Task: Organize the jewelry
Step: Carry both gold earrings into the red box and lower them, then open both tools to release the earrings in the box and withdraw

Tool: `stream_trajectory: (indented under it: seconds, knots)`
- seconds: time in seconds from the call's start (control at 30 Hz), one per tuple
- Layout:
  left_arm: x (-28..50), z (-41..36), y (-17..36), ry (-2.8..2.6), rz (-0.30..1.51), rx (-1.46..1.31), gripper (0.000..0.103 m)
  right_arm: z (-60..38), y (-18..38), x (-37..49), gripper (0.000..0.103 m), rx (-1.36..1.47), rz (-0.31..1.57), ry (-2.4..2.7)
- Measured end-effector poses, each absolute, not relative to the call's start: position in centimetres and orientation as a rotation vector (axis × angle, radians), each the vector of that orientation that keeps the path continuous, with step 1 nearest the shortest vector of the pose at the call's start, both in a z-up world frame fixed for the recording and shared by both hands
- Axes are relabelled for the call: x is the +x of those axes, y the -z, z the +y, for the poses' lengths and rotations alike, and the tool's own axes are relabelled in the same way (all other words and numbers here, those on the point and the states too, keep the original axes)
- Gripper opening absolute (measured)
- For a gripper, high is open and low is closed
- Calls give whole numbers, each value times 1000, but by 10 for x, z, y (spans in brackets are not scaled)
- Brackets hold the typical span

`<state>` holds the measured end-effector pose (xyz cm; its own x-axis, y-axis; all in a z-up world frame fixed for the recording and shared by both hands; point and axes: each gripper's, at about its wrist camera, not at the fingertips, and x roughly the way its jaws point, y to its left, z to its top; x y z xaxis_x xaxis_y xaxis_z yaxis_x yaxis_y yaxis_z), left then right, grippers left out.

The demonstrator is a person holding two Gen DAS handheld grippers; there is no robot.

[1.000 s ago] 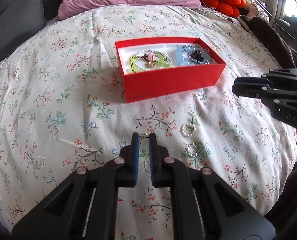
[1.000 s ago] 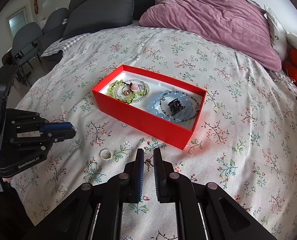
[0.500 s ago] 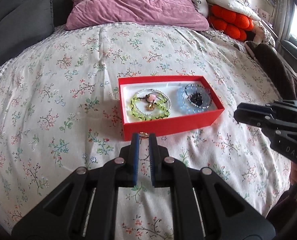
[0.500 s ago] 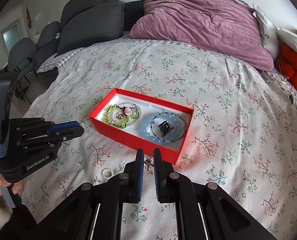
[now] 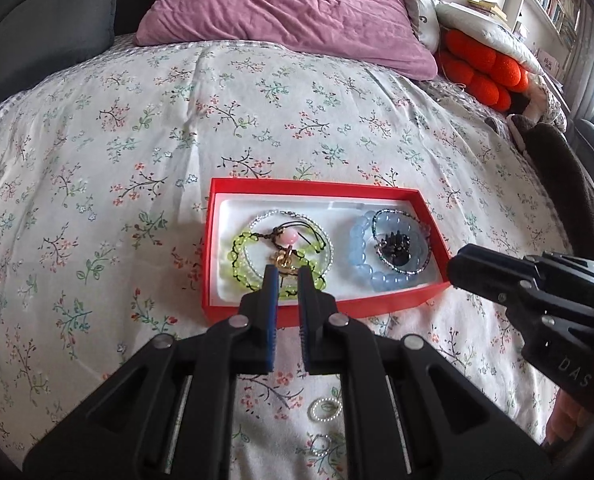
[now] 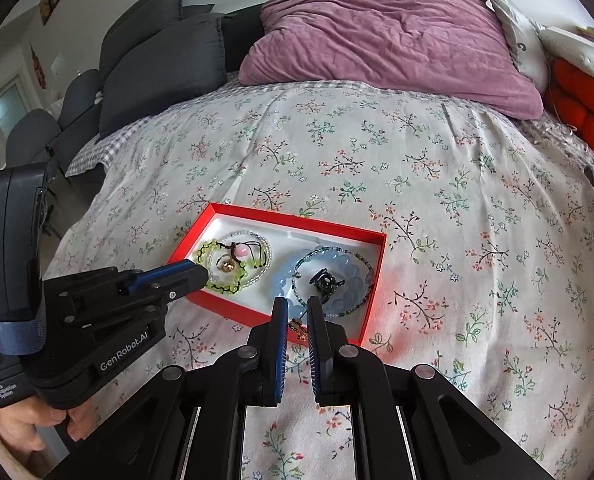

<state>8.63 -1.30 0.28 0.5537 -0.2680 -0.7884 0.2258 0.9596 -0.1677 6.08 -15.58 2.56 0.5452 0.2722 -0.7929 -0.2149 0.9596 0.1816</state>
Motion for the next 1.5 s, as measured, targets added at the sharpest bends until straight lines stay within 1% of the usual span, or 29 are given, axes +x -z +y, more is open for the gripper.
stream_trajectory:
  seconds: [0.4,0.57,0.6,0.67,0.7,0.73,0.87,0.9,0.93,0.97,1.0,1.03,1.17,1.2,1.23,1.27,1.3,1.33,1.37,1.4,1.5]
  knots:
    - [105,-16,8,292,942,-80,11,-165,-3,85,10,145,986,-265]
    - [106,-18,9,290,938,-75,11,-167,-2,87,12,179,978,-275]
    - [105,-19,8,294,938,-75,12,-168,-2,88,14,181,980,-278]
    - [105,-19,6,302,935,-79,19,-169,-4,87,14,180,979,-280]
    - [104,-19,5,304,932,-79,25,-170,-4,87,14,180,978,-280]
    - [103,-19,4,306,929,-76,27,-171,-5,87,15,182,978,-279]
    - [100,-20,0,310,927,-64,30,-175,-9,85,15,183,976,-275]
    - [99,-20,-2,310,927,-61,34,-175,-10,84,15,179,976,-276]
    - [98,-20,-3,310,927,-56,40,-175,-11,83,15,175,976,-278]
    - [96,-19,-4,309,926,-50,44,-175,-13,82,15,169,976,-281]
    - [94,-19,-6,309,924,-47,52,-175,-14,81,15,164,976,-283]
    - [92,-18,-8,311,923,-44,57,-175,-15,79,15,158,977,-285]
    - [82,-16,-12,315,924,-5,68,-177,-21,70,17,142,979,-291]
    - [79,-15,-13,310,925,6,72,-177,-23,68,19,136,979,-292]
    - [76,-13,-14,307,926,12,76,-177,-24,65,24,128,979,-293]
    - [74,-11,-14,304,929,14,78,-177,-25,63,28,121,978,-294]
    - [71,-9,-14,300,935,14,80,-177,-26,60,43,116,978,-294]
    - [68,-7,-14,300,940,11,81,-177,-27,57,72,113,977,-292]
    - [66,-5,-15,300,947,8,82,-178,-29,53,81,114,968,-285]
    - [63,-3,-14,299,957,6,83,-179,-31,49,84,113,952,-280]
    - [55,0,-12,306,995,10,84,-179,-35,41,84,94,953,-282]
